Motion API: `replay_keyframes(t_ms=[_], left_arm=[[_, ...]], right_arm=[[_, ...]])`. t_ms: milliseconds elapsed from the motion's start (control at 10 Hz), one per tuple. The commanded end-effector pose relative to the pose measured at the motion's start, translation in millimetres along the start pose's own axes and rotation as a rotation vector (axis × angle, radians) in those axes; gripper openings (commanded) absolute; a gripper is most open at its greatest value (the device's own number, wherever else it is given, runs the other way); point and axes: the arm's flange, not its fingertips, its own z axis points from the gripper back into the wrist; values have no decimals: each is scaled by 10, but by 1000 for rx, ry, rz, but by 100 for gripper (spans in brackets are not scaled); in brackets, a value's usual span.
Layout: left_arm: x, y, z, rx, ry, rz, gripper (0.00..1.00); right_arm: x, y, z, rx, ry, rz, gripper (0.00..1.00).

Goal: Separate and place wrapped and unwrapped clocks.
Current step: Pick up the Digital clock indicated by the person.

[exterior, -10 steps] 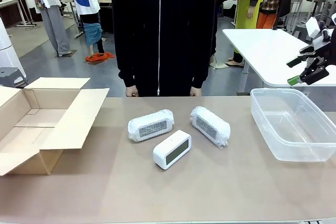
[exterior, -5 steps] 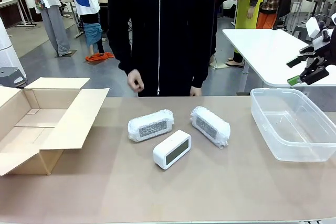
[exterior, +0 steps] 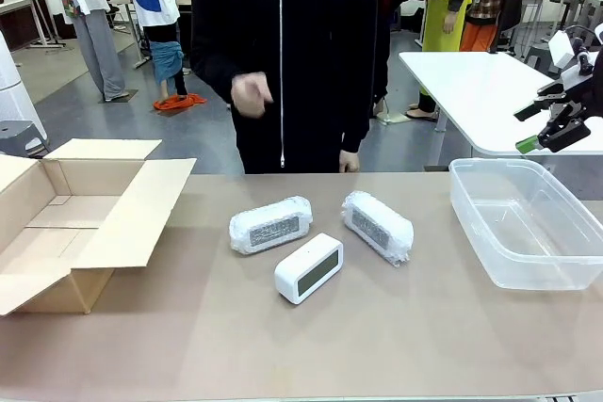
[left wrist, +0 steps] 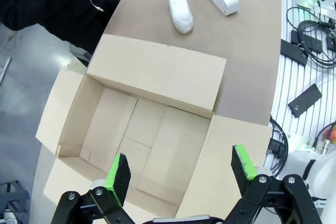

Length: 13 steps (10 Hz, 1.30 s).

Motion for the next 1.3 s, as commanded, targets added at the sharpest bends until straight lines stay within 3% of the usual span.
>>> replay_keyframes(t_ms=[0,1200], left_arm=[[-10,-31,-15,-8,-14,-10,100],[-10,-31,-15,-8,-14,-10,100]], right_arm=[[-2,3,0,3,-2,10,100],[-2,3,0,3,-2,10,100]])
